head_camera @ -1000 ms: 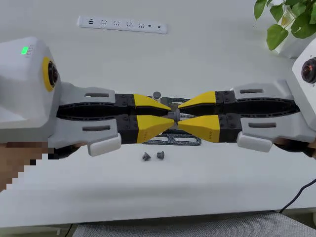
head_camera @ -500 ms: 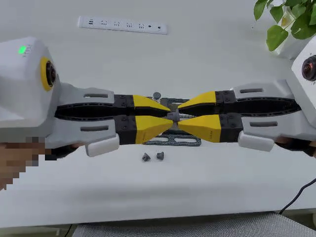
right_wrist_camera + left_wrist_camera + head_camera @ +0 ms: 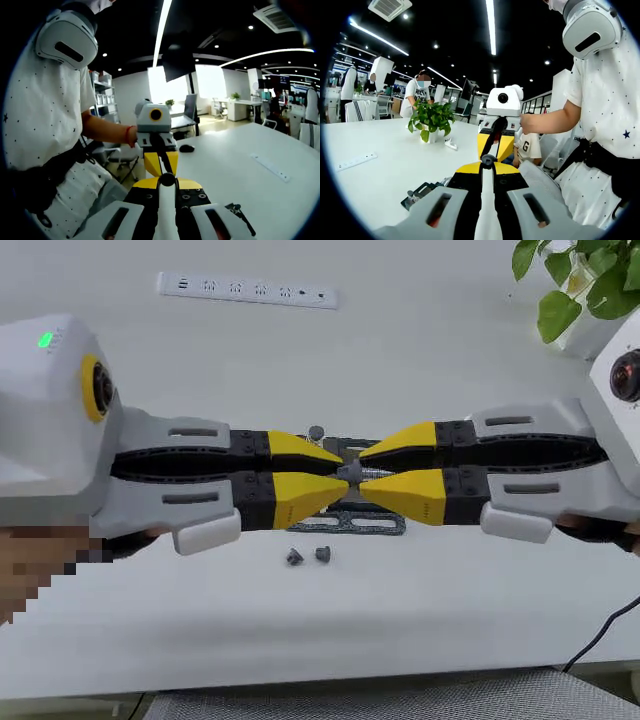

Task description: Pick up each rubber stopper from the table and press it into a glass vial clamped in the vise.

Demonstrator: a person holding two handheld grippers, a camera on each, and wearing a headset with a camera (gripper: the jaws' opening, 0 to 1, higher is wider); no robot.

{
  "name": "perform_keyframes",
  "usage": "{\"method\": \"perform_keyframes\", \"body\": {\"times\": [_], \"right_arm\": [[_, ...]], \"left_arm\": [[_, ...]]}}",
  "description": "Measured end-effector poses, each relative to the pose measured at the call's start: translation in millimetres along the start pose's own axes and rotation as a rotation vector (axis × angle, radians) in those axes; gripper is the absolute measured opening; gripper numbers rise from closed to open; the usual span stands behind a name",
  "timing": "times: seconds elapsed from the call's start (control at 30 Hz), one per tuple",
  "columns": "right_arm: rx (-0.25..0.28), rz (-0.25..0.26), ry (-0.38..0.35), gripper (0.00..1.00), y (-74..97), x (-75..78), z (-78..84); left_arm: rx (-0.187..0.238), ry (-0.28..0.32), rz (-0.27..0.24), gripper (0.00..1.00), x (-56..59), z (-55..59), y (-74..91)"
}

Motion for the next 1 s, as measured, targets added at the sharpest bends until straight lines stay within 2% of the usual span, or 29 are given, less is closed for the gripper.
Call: {"method": "perform_keyframes", "body": {"times": [0.47,0.7,1.0], "right_arm": [[-0.040,-0.004,-0.007,0.06,-7.3,-0.6,0.1],[-0.059,0.004,-0.010,0.06,-8.2,2.5,-0.5],[-0.098,0.052,0.000,0.06,-3.5,18.6,-1.8]], "left_arm": [[-0.016,-0.004,-0.017,0.04,1.6,3.9,2.8],[-0.017,-0.003,-0.028,0.08,2.9,5.8,4.6],[-0.045,-0.001,-0.063,0.15,-0.9,12.0,11.1]]}}
Point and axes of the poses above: the centre of the closed fingertips' face, and the gripper's own axes: y roughly backward along the fingers, x roughly to its right, z roughly out of its underside, the point moved 8 cm from there along y, roughly backward along the fingers, and after that the axes turned 5 degrees about z, right-handed, at the moved point
